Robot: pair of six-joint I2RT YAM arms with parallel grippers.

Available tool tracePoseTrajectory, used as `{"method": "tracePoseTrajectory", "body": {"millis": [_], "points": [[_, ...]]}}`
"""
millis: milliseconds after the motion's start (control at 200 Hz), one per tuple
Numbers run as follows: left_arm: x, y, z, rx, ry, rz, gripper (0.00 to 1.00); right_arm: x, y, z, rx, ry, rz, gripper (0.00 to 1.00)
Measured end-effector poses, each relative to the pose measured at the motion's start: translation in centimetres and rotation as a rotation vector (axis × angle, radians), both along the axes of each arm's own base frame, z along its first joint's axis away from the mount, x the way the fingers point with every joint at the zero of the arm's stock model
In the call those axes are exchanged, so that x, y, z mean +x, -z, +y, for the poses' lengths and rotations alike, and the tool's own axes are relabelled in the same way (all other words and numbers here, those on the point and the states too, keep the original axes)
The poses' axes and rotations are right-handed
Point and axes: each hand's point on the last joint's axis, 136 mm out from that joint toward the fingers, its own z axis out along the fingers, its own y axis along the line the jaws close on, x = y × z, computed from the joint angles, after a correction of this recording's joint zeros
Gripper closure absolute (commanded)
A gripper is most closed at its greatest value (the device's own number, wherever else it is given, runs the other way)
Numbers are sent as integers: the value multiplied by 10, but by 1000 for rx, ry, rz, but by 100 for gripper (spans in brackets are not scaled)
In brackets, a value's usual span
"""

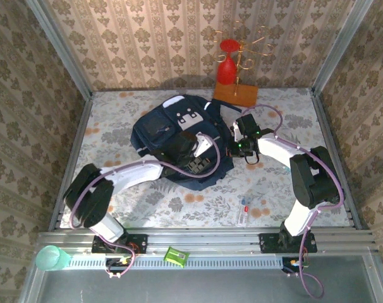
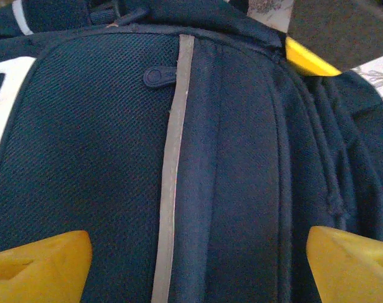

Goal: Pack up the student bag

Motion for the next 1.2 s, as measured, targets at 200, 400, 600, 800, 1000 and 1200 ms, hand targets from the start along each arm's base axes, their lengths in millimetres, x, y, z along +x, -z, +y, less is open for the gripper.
{"method": "tracePoseTrajectory", "body": {"millis": [200,400,600,800,1000,1200], "points": [[5,17,1,65,6,31,40,0,0,0,0,0,-1,91],[10,12,6,37,-1,47,46,0,0,0,3,1,-1,92],[19,-11,15,-45,-18,52,57,0,0,0,3,1,-1,91],[17,-10,16,-65,-10,84,88,0,-1,0,12,1,2,78],[19,-12,19,-92,-27,115,100,-7,-21,-12,-13,44,-32,40],[21,-33,23,-172,-72,108,100,-24,-46,-63,-164,197,-107,12]]}}
